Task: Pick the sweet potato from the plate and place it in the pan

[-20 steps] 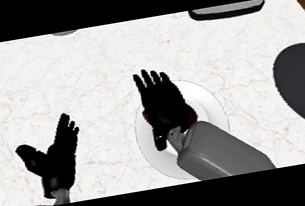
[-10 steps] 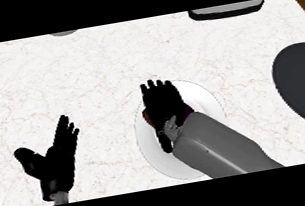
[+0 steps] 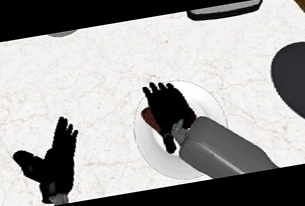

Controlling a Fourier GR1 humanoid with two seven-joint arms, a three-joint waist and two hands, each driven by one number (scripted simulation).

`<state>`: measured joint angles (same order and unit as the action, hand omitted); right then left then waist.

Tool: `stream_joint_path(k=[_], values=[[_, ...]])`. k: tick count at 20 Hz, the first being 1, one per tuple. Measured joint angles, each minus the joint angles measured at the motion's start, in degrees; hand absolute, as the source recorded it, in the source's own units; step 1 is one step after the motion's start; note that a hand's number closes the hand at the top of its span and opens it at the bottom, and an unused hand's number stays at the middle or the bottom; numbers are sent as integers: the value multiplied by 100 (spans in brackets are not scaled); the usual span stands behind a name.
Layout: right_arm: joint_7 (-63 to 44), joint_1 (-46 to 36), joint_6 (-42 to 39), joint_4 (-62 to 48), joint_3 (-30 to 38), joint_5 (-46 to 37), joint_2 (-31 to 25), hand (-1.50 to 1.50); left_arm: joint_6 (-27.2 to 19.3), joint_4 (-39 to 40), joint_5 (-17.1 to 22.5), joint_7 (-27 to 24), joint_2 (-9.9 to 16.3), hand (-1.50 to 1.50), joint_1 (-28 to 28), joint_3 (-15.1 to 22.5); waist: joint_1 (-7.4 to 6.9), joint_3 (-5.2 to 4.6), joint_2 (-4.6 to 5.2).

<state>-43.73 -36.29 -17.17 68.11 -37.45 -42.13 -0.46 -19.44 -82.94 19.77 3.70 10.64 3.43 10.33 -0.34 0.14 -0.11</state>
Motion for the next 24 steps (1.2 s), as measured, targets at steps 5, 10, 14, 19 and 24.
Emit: stream_joint_path(k=[5, 10, 14, 19, 24], values=[[104, -35, 318, -179, -32, -164, 32, -150, 141, 60, -55, 51, -43, 0, -43, -135, -9, 2, 1], [332, -97, 710, -816, -135, -192, 42, 150, 239, 110, -97, -2, -100, 0, -29, -255, -26, 4, 1], [813, -97, 936, -965, -276, -206, 21, 150, 337, 196, -124, -74, -128, 0, -43, -315, -28, 0, -18], [1391, -156, 1374, -1227, -297, -423, -3, 150, 366, 64, -200, 33, -146, 0, 58, -322, -27, -12, -57], [1545, -375, 1493, -1501, -380, -336, 2, 150, 298, -4, -280, 223, -224, 0, 3, -352, -40, -17, -59]])
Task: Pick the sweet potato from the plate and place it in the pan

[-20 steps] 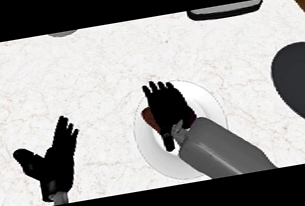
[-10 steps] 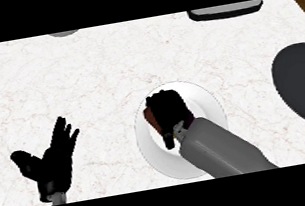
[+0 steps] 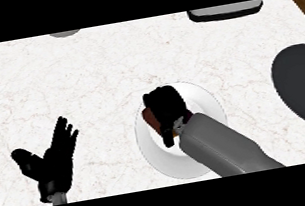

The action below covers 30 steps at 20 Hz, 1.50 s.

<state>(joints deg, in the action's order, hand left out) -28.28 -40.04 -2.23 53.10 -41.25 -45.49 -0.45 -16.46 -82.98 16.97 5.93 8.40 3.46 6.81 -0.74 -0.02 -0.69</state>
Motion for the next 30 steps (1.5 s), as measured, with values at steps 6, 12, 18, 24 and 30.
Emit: stream_joint_path(k=[6, 12, 18, 24, 30], values=[[-462, 692, 198, 732, 240, -127, -204, 150, -44, -53, -36, 17, -36, 0, 134, -61, 113, 16, -43], [-1392, 1807, 520, 2214, 241, -563, -836, 150, 21, -32, 2, -59, -12, 0, 188, -159, 218, 15, -39], [-2435, 2121, 803, 3788, 87, -1783, -1259, 150, -38, -27, -54, -79, -63, 0, 151, -167, 265, 14, -23], [-3061, 2601, 661, 5541, 260, -2701, -1606, 150, 81, -20, -19, -100, -32, 0, 159, -206, 241, 14, -4], [-3072, 2850, 299, 6467, 1087, -2633, -1718, 150, 129, -47, -65, 70, 5, 0, 36, -219, 139, 7, 42]])
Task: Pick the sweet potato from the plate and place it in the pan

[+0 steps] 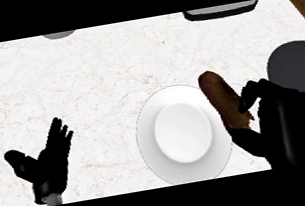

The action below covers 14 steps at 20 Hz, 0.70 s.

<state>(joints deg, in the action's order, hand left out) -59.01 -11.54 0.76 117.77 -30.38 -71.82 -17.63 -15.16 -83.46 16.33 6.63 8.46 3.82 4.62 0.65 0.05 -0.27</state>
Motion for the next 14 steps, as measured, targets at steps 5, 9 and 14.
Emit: stream_joint_path(k=[5, 9, 14], values=[[397, 166, 200, 1, 956, 546, -94, 150, -73, 30, -151, -124, -175, 0, 1, 83, -43, 12, 9], [1014, 167, 524, -432, 1834, 1040, -353, 150, 92, 54, -82, -191, -132, 0, 39, -15, -65, 14, 14], [1969, -39, 1160, -1754, 2700, 1417, -667, 150, 146, 16, -95, -170, -128, 0, 50, -35, -103, 15, 28]])
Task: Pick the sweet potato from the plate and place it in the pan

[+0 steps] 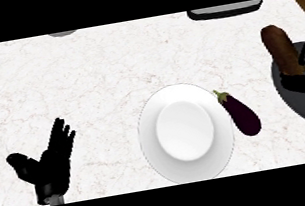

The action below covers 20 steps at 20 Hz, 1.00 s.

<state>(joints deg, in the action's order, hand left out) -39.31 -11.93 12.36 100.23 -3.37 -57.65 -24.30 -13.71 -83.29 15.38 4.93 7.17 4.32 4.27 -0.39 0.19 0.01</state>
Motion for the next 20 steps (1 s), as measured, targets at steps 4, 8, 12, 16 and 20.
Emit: stream_joint_path(k=[4, 8, 12, 16, 20], values=[[891, -248, 546, -1278, 570, 355, -205, 150, -61, -31, -63, 101, -56, 0, -14, 47, -25, -1, 12], [1843, -755, 952, -2665, 1056, 858, -318, 150, -95, -101, -123, 203, -83, 0, -16, 86, -51, -2, 19], [2877, -1360, 1261, -4210, 1550, 1305, -571, 150, -92, -40, -164, 229, -115, 0, -91, 101, -96, 6, 35], [3032, -1643, 1153, -5415, 1670, 1150, -839, -150, -55, -13, -193, 132, -153, 0, -147, 129, -176, 8, 66], [3660, -2093, 1173, -6622, 1876, 1272, -949, -150, 28, 37, -166, 93, -162, 0, -182, 121, -242, 19, 93]])
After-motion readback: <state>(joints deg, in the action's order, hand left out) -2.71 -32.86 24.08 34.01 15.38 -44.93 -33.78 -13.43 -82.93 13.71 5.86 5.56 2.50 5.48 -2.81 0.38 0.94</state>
